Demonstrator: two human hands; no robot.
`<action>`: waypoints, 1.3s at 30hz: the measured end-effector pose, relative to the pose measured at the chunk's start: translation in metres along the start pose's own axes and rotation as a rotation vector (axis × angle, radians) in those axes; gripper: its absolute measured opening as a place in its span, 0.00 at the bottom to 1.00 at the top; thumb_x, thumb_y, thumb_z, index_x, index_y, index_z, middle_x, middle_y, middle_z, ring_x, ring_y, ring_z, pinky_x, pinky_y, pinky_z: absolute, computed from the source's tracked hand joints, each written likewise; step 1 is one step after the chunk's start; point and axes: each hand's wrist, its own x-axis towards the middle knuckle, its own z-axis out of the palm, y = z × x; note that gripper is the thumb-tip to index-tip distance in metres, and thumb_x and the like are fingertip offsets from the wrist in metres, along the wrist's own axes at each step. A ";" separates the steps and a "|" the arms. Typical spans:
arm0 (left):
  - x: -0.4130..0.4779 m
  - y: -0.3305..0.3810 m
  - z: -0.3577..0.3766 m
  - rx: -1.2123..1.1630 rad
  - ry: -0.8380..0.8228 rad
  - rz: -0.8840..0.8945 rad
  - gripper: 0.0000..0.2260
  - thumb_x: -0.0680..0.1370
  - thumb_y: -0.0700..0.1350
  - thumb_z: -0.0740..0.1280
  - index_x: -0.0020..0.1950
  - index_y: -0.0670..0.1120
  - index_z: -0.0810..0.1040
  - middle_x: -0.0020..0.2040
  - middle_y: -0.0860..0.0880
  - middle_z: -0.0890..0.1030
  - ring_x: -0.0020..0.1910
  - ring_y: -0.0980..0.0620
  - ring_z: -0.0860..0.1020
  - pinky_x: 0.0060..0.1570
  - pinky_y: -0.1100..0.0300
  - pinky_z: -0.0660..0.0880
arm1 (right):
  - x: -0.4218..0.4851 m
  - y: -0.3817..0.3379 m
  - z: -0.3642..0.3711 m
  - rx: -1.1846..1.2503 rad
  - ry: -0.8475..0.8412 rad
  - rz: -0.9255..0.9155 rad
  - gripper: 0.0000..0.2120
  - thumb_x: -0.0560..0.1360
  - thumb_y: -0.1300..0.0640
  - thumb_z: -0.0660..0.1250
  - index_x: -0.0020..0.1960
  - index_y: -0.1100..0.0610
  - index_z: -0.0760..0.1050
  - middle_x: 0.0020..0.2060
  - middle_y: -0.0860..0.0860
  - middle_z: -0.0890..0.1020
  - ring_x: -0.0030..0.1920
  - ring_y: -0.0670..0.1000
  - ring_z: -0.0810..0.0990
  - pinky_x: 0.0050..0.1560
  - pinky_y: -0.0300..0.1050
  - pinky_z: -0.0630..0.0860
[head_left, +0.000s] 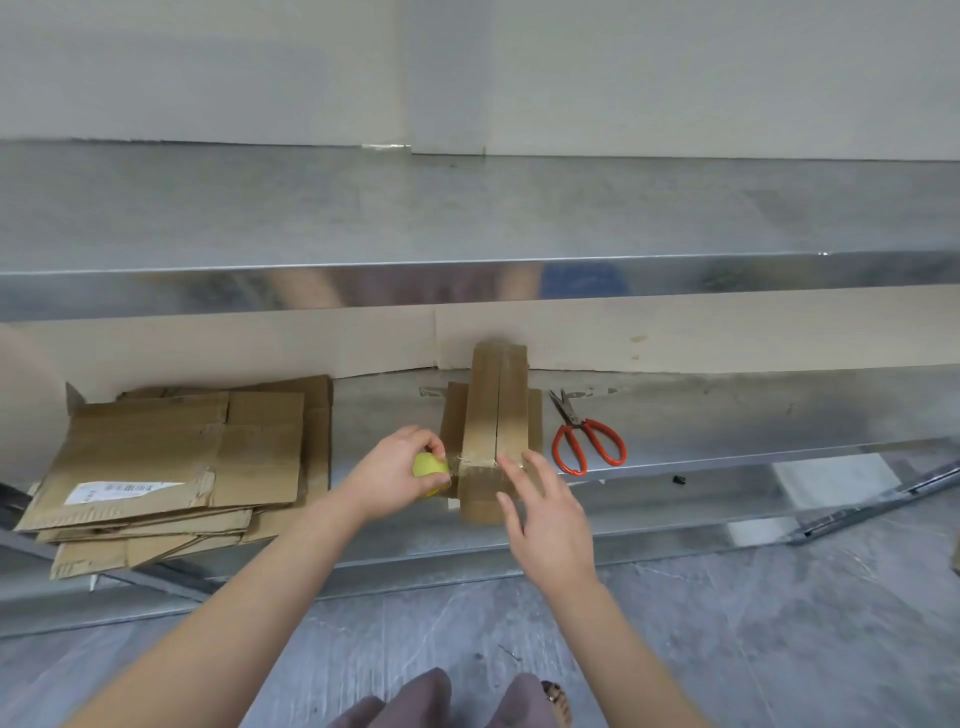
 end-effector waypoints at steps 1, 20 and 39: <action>0.001 -0.002 -0.001 0.011 -0.009 0.006 0.10 0.73 0.47 0.73 0.49 0.49 0.75 0.50 0.50 0.75 0.51 0.52 0.73 0.52 0.63 0.65 | 0.001 0.000 0.001 -0.015 0.001 0.001 0.22 0.81 0.44 0.54 0.75 0.38 0.60 0.75 0.45 0.63 0.68 0.50 0.70 0.59 0.49 0.76; -0.017 -0.018 -0.021 0.011 0.093 0.007 0.09 0.73 0.47 0.73 0.47 0.52 0.73 0.49 0.55 0.73 0.50 0.55 0.72 0.50 0.61 0.69 | 0.012 -0.033 -0.028 -0.253 0.161 -0.094 0.15 0.75 0.50 0.69 0.61 0.47 0.79 0.58 0.50 0.81 0.66 0.57 0.75 0.57 0.56 0.78; -0.080 -0.038 -0.023 -0.085 0.130 0.099 0.23 0.78 0.45 0.68 0.72 0.51 0.68 0.63 0.58 0.69 0.62 0.63 0.69 0.64 0.69 0.63 | 0.037 -0.112 0.014 0.360 -0.061 -0.031 0.03 0.75 0.53 0.70 0.44 0.51 0.78 0.38 0.45 0.81 0.40 0.46 0.78 0.42 0.44 0.75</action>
